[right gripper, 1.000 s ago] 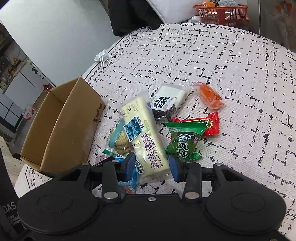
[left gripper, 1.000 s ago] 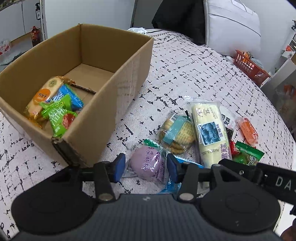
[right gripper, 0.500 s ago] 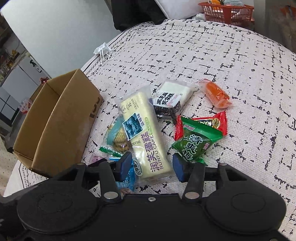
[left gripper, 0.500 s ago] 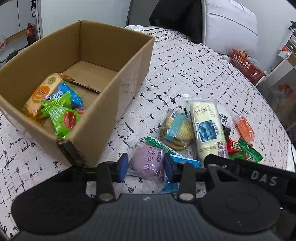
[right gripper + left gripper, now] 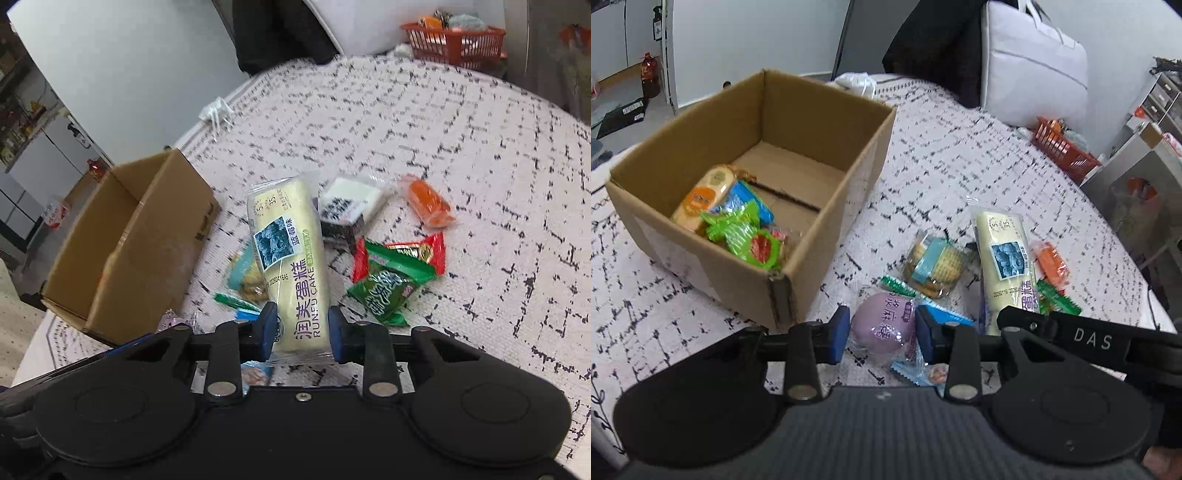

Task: Organize snacks
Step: 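Carry the cake bar with right gripper while left carries purple bun to box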

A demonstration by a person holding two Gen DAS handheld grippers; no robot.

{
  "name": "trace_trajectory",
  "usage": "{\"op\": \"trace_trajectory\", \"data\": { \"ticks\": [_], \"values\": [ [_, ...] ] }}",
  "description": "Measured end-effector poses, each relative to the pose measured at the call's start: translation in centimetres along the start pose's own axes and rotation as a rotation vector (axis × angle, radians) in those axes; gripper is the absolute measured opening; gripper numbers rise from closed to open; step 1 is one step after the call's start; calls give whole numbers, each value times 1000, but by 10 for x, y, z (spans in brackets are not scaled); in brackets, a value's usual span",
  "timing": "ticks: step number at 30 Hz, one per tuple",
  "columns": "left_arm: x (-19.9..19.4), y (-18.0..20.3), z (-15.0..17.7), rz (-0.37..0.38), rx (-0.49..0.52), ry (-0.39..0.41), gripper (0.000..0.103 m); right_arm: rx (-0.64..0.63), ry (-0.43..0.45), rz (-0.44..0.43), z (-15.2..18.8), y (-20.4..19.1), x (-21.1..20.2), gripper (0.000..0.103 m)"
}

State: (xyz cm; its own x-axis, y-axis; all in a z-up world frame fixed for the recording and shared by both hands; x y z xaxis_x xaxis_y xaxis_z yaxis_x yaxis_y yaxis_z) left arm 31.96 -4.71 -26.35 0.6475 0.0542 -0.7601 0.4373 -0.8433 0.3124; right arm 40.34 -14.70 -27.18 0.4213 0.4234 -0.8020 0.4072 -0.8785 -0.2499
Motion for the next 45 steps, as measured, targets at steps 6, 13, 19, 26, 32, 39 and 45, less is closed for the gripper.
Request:
{"op": "trace_trajectory", "data": {
  "ticks": [6,13,19,26,32,39,45],
  "values": [
    [-25,7,-12,27,10,41,37,10,41,-31,-9,-9,-17,28],
    [-51,4,-28,36,13,88,37,32,100,-75,-21,-22,-36,28],
    [-64,-4,-42,39,-2,110,37,60,133,-135,-28,-39,-46,28],
    [-82,-17,-60,42,-6,140,37,70,167,-167,-31,-59,-57,28],
    [-94,-33,-70,31,-19,156,37,81,180,-201,-33,-78,-62,28],
    [-98,-52,-79,33,-43,156,37,85,168,-197,-31,-100,-56,28],
    [-95,-71,-88,49,-61,149,37,102,162,-183,-29,-116,-50,28]
  ]
}}
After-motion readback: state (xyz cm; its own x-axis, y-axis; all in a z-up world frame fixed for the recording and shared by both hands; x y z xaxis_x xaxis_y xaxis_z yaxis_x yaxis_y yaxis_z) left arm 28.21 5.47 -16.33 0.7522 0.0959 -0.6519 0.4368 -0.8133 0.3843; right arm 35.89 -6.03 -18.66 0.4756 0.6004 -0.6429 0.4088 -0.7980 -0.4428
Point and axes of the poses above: each gripper's, at about its wrist camera, not at the fingertips, and x roughly the way its jaws point, y to its right, z to its underside, the point moved 10 cm from there along x, roughly the way its jaws point, and after that the axes turned 4 degrees about z, right-handed, at the moved point
